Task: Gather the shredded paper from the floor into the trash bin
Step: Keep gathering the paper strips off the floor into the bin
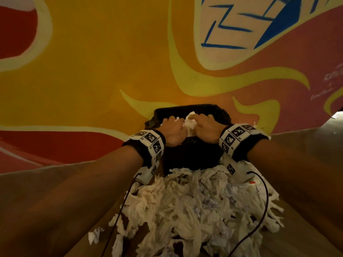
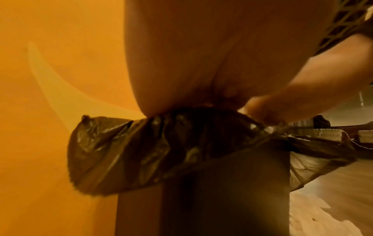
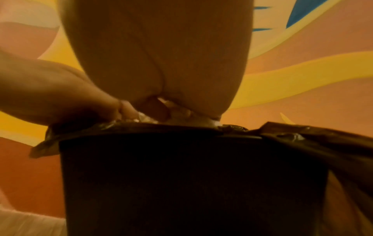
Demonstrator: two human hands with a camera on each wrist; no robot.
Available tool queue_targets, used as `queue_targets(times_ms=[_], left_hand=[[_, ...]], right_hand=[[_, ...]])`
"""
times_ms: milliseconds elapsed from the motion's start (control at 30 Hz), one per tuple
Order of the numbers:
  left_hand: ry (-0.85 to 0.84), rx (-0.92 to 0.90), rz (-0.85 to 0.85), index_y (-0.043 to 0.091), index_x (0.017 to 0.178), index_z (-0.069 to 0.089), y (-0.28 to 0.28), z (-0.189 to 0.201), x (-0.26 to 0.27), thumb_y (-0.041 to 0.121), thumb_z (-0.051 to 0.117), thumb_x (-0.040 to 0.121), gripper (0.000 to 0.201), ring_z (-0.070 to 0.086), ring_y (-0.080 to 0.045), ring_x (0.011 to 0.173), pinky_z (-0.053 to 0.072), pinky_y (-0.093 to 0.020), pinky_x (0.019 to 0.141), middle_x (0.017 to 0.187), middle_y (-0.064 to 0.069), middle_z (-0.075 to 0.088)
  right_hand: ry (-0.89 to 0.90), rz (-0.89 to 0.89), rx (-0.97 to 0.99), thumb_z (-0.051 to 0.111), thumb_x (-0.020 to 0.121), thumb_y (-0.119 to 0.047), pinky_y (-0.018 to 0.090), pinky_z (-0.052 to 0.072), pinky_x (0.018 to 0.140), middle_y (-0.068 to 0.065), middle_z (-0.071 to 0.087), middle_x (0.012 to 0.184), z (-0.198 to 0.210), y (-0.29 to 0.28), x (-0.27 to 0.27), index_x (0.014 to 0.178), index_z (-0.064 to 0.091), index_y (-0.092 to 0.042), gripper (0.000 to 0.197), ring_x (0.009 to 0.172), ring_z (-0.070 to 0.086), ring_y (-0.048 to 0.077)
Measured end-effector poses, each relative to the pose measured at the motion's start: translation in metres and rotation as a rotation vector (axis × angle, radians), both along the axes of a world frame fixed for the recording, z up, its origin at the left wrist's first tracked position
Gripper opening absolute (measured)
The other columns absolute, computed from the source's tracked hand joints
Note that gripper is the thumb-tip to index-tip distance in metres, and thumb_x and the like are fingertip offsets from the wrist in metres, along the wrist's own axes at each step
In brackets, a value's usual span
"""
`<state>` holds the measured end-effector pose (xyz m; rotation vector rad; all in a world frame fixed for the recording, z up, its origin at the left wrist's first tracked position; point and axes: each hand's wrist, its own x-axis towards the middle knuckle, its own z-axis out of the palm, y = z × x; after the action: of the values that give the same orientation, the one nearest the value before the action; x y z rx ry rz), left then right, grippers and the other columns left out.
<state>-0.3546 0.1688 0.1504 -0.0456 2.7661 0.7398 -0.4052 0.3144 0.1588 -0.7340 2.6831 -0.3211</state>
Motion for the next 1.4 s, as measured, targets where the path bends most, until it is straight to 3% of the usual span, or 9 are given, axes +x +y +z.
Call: queue_targets(times_ms=[167,333,500,600,833,967,1100,1267,1400], left_hand=[[-0.069,-0.153,-0.212,0.01,0.152,0.011,0.005,0.006,-0.005,0.005,0.038,0.098,0.06,0.055,-0.03,0.095,0.042,-0.035,0.073,0.114,-0.015,0.055],[0.126,-0.135,-0.09,0.016,0.123,0.048,-0.005,-0.002,-0.011,0.018,0.054,0.096,0.028,0.053,-0.032,0.106,0.049,-0.04,0.084,0.122,-0.014,0.051],[0.271,-0.248,-0.116,0.01,0.092,0.067,-0.004,0.0,-0.009,0.017,0.066,0.089,0.008,0.058,-0.029,0.096,0.053,-0.043,0.083,0.103,-0.011,0.065],[0.207,-0.292,-0.129,0.009,0.07,0.052,0.001,0.003,-0.01,0.011,0.056,0.093,0.024,0.058,-0.032,0.083,0.049,-0.039,0.07,0.093,-0.017,0.06],[-0.062,-0.287,-0.207,0.002,0.097,0.053,0.008,0.011,-0.007,0.031,0.031,0.103,0.037,0.053,-0.026,0.073,0.036,-0.028,0.057,0.085,-0.019,0.048],[-0.182,-0.26,-0.226,-0.001,0.133,0.045,0.009,0.007,-0.006,0.044,0.017,0.103,0.061,0.045,-0.041,0.122,0.04,-0.034,0.089,0.133,-0.031,0.044],[-0.342,-0.233,-0.269,0.018,0.15,0.026,0.005,-0.002,-0.016,0.062,0.011,0.097,0.07,0.036,-0.029,0.136,0.031,-0.027,0.1,0.151,-0.013,0.035],[-0.448,-0.139,-0.243,0.031,0.153,0.005,0.002,-0.002,-0.027,0.064,0.021,0.095,0.069,0.009,-0.02,0.148,0.014,-0.043,0.12,0.162,0.003,0.007],[-0.297,-0.162,-0.33,0.013,0.143,0.038,0.0,0.005,-0.019,0.054,0.017,0.099,0.064,0.055,-0.029,0.109,0.039,-0.027,0.09,0.129,-0.023,0.049]], right_hand=[[0.0,0.012,-0.092,0.048,0.09,0.003,0.027,0.033,0.049,0.005,0.044,0.07,-0.009,0.011,-0.007,0.128,0.024,-0.014,0.048,0.057,0.045,0.023],[0.053,0.032,-0.041,0.059,0.094,-0.02,0.028,0.041,0.088,0.008,0.055,0.127,-0.006,0.012,-0.015,0.124,0.057,-0.011,0.031,0.116,0.052,0.026],[0.082,0.065,-0.036,0.058,0.094,-0.015,0.024,0.042,0.092,0.008,0.064,0.122,-0.009,0.009,-0.014,0.112,0.069,-0.01,0.022,0.112,0.058,0.025],[0.102,0.035,-0.024,0.063,0.089,-0.011,0.035,0.051,0.093,0.007,0.068,0.114,-0.004,0.005,-0.013,0.1,0.074,-0.016,0.016,0.103,0.061,0.027],[0.06,0.04,-0.035,0.06,0.091,-0.008,0.028,0.049,0.087,0.008,0.067,0.115,-0.003,-0.005,-0.011,0.106,0.074,-0.01,0.02,0.103,0.06,0.026],[-0.048,0.122,0.069,0.041,0.099,-0.016,0.025,0.047,0.079,0.005,0.067,0.118,-0.005,-0.004,-0.009,0.114,0.07,-0.011,0.032,0.094,0.059,0.023],[-0.065,0.186,0.244,0.035,0.103,-0.019,0.041,0.04,0.103,0.012,0.058,0.13,-0.013,-0.005,-0.013,0.124,0.06,-0.003,0.037,0.116,0.054,0.032],[-0.12,0.231,0.316,0.036,0.102,-0.019,0.031,0.034,0.103,0.007,0.051,0.14,-0.007,-0.012,-0.015,0.133,0.055,-0.012,0.036,0.123,0.048,0.028],[-0.082,0.136,0.191,0.039,0.1,-0.013,0.036,0.039,0.09,0.02,0.061,0.11,-0.014,-0.01,-0.016,0.11,0.063,0.001,0.03,0.098,0.055,0.029]])
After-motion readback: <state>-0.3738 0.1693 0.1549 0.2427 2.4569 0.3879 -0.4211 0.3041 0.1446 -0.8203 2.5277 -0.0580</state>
